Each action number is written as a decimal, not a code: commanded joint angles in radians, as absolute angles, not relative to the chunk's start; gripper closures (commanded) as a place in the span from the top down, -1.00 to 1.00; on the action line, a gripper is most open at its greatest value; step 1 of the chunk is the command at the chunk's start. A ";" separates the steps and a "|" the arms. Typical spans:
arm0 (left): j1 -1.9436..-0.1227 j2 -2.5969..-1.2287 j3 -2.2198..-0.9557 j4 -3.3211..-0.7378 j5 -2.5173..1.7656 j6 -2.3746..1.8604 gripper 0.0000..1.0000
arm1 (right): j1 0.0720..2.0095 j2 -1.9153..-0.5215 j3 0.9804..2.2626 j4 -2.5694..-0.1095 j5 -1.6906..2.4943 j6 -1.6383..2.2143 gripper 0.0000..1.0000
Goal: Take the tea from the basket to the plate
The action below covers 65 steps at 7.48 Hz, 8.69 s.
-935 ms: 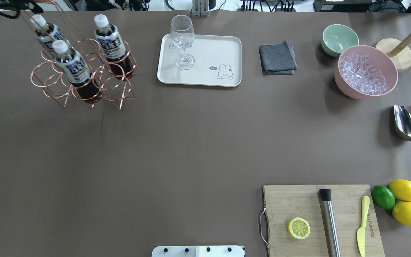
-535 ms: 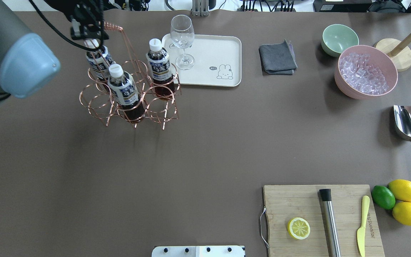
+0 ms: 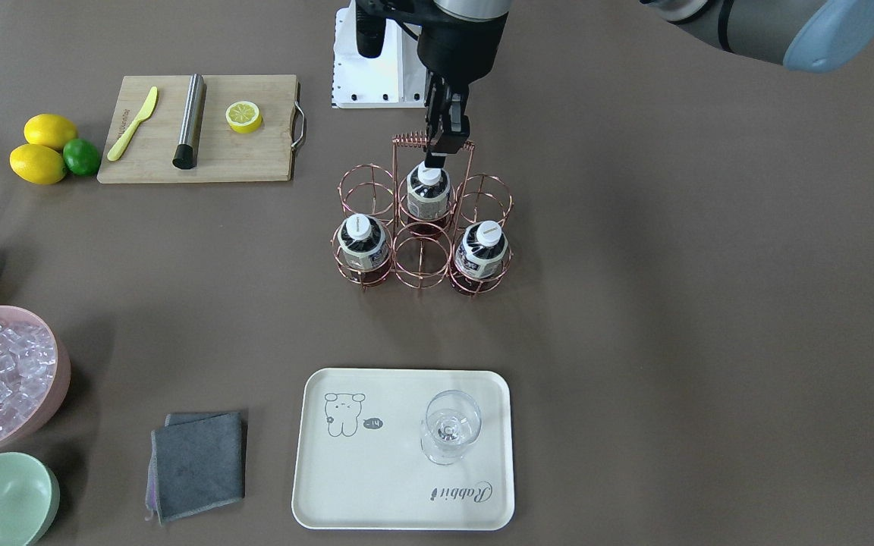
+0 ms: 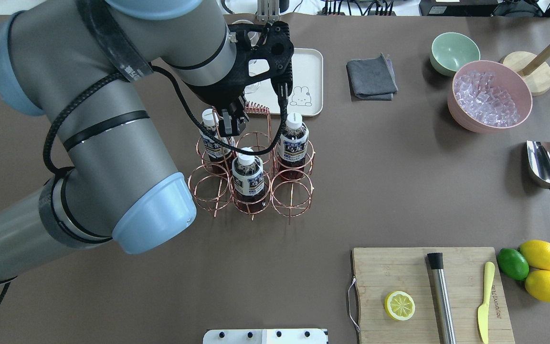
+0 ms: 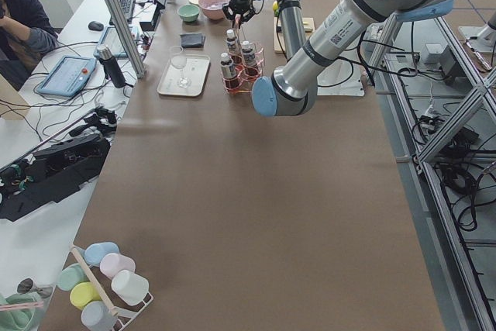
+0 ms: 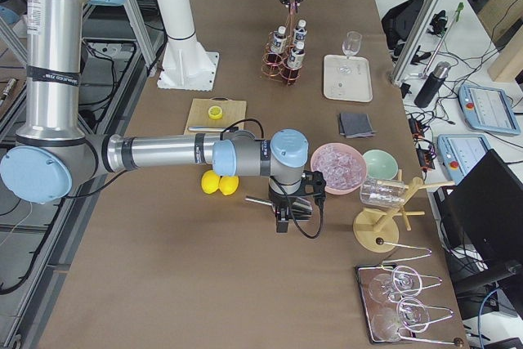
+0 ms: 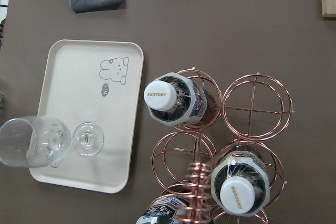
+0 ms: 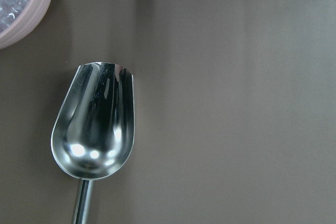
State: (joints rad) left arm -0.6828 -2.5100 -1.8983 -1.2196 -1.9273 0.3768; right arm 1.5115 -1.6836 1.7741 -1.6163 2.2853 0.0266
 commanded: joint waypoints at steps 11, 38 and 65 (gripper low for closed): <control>-0.646 -2.522 -1.893 -1.216 -1.879 0.291 -1.00 | 1.152 -1.273 1.799 -1.477 2.203 0.343 1.00; -0.646 -2.517 -1.888 -1.218 -1.850 0.302 -1.00 | 0.531 -1.170 1.690 -0.416 1.434 0.617 0.59; -0.757 -2.511 -1.934 -1.180 -1.864 0.400 -1.00 | 0.908 -0.927 1.265 -0.233 1.574 0.597 -1.00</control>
